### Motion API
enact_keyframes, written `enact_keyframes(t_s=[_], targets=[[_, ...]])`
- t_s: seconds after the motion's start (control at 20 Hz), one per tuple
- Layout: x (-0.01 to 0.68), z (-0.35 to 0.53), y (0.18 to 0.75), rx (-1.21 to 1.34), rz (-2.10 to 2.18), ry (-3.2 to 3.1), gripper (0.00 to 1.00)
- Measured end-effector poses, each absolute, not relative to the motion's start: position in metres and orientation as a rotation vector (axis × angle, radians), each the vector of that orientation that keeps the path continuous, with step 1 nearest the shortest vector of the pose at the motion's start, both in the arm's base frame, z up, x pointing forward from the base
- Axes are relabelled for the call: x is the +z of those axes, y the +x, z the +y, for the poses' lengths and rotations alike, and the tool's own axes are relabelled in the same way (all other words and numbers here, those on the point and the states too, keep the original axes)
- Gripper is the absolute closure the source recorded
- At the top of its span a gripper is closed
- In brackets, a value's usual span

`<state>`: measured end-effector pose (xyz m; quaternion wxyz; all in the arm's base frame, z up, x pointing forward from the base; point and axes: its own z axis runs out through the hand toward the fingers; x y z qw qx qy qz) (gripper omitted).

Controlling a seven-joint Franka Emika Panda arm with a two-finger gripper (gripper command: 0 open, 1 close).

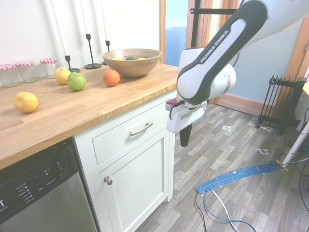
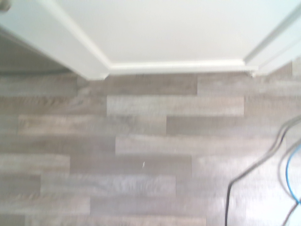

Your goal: Close the drawer

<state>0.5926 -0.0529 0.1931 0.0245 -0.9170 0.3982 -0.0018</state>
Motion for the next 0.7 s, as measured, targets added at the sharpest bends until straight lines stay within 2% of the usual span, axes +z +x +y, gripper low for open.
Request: enact_keyframes(t_s=[0.1, 0.15, 0.4, 0.7], targets=[[0.209, -0.050, 0.568, 0.001, 1.221, -2.843, 1.00], [0.216, -0.048, 0.556, 0.002, 1.214, -2.846, 0.00], [0.241, -0.040, 0.498, -0.013, 1.189, -2.862, 0.00], [0.260, -0.040, 0.468, -0.033, 1.185, -2.860, 0.00]])
